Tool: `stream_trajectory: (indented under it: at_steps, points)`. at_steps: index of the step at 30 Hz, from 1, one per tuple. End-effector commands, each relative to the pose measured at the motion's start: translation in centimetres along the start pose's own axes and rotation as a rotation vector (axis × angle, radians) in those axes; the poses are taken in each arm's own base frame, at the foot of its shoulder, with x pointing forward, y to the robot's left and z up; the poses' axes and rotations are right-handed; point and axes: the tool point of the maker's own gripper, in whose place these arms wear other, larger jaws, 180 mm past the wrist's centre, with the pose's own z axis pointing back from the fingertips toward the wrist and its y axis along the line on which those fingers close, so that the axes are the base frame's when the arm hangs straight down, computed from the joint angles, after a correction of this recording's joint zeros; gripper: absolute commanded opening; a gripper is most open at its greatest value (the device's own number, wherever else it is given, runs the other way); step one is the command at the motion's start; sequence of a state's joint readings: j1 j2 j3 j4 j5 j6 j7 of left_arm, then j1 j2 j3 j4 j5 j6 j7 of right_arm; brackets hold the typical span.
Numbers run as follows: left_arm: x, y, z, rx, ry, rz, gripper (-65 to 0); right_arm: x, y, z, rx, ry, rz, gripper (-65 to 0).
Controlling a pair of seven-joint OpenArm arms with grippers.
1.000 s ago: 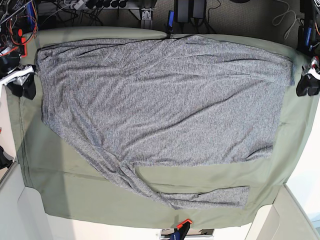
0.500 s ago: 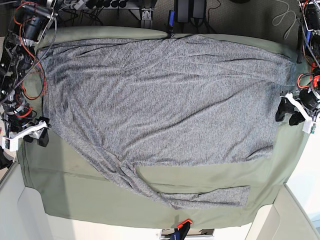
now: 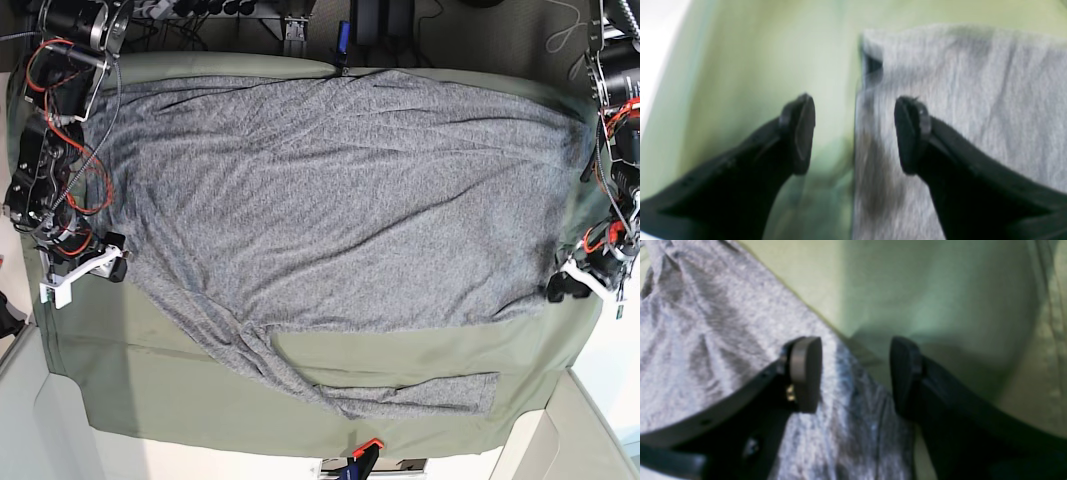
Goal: Fold the T-shirt properly
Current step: 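Move both grippers to the shirt's side edges and grasp them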
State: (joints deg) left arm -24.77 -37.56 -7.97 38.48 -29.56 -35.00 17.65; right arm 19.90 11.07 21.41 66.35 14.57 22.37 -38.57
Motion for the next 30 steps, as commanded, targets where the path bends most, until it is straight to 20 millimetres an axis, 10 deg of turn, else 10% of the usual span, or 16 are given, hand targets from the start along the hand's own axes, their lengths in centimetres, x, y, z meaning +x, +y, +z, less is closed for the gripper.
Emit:
stream_trajectory:
  at_steps: [1,16,30]
  points:
    - [2.7,0.9,0.1,0.016,-0.057,0.002,-25.0,2.1,-0.2,0.4,-0.004,-0.054,0.008,-32.4]
    - [1.0,-2.5,-3.1,-0.025,-0.036,0.017,-25.0,0.8,-0.1,0.4,0.014,-0.034,-0.019,-32.4]
    - [-0.1,-1.2,-3.7,0.103,-0.002,-0.036,-25.1,1.0,0.2,0.4,0.032,-0.046,-0.039,-32.4]
